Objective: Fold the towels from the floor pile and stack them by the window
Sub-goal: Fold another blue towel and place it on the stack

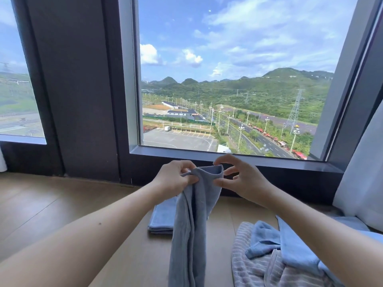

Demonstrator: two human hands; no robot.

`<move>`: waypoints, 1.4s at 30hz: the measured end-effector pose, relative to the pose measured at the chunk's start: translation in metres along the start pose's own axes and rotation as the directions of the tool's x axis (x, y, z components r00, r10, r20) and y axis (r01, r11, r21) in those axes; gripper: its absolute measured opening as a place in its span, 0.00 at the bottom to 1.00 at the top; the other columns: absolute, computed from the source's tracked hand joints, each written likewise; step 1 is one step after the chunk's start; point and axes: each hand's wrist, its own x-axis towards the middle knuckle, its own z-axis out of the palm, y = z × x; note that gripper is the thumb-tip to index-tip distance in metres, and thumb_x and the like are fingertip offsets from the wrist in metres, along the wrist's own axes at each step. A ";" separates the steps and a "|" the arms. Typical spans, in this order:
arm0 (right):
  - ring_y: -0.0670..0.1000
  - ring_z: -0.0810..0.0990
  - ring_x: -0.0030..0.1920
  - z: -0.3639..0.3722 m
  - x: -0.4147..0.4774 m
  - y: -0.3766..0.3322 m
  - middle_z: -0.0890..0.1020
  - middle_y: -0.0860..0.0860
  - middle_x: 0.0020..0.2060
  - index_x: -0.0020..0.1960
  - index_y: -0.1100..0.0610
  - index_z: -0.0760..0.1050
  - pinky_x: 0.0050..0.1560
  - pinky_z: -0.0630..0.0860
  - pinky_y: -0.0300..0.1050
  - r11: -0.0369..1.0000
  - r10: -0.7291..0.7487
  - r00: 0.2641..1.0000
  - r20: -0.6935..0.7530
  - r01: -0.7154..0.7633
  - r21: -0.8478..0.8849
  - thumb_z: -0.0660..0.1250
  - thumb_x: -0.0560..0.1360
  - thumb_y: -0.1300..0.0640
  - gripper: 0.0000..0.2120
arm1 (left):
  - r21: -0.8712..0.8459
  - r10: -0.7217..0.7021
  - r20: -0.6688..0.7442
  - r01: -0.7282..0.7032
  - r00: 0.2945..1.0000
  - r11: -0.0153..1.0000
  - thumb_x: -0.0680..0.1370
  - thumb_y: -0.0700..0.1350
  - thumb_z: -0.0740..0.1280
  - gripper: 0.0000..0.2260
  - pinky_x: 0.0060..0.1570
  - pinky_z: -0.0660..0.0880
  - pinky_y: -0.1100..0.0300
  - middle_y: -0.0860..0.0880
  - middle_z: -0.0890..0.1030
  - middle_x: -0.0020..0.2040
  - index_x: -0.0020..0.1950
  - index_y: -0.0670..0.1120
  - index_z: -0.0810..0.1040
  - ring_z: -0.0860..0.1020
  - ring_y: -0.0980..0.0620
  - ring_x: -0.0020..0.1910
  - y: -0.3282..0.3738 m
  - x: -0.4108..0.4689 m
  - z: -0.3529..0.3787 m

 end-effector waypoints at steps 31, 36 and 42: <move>0.46 0.80 0.31 -0.001 0.002 -0.013 0.81 0.53 0.31 0.38 0.59 0.79 0.39 0.80 0.38 0.808 0.451 0.892 -0.018 -0.400 0.432 0.71 0.72 0.58 0.06 | -0.434 -0.266 -0.061 0.215 0.962 0.875 0.72 0.38 0.72 0.08 0.52 0.78 0.43 0.45 0.77 0.46 0.45 0.48 0.75 0.80 0.44 0.45 0.004 0.004 0.005; 0.42 0.81 0.27 0.008 0.003 -0.022 0.82 0.51 0.30 0.41 0.59 0.80 0.33 0.78 0.34 0.790 0.394 0.917 0.055 -0.369 0.489 0.70 0.73 0.58 0.04 | -0.481 -0.220 -0.041 0.173 0.975 0.860 0.72 0.36 0.72 0.09 0.49 0.80 0.50 0.45 0.78 0.45 0.45 0.47 0.75 0.80 0.46 0.44 0.013 0.002 0.011; 0.48 0.84 0.35 0.013 0.005 -0.022 0.85 0.54 0.35 0.42 0.60 0.81 0.41 0.81 0.38 0.784 0.379 0.922 0.078 -0.364 0.503 0.67 0.75 0.59 0.06 | -0.408 -0.153 -0.035 0.126 0.988 0.904 0.71 0.39 0.73 0.09 0.52 0.79 0.53 0.45 0.81 0.48 0.45 0.49 0.76 0.81 0.46 0.50 0.020 -0.004 0.017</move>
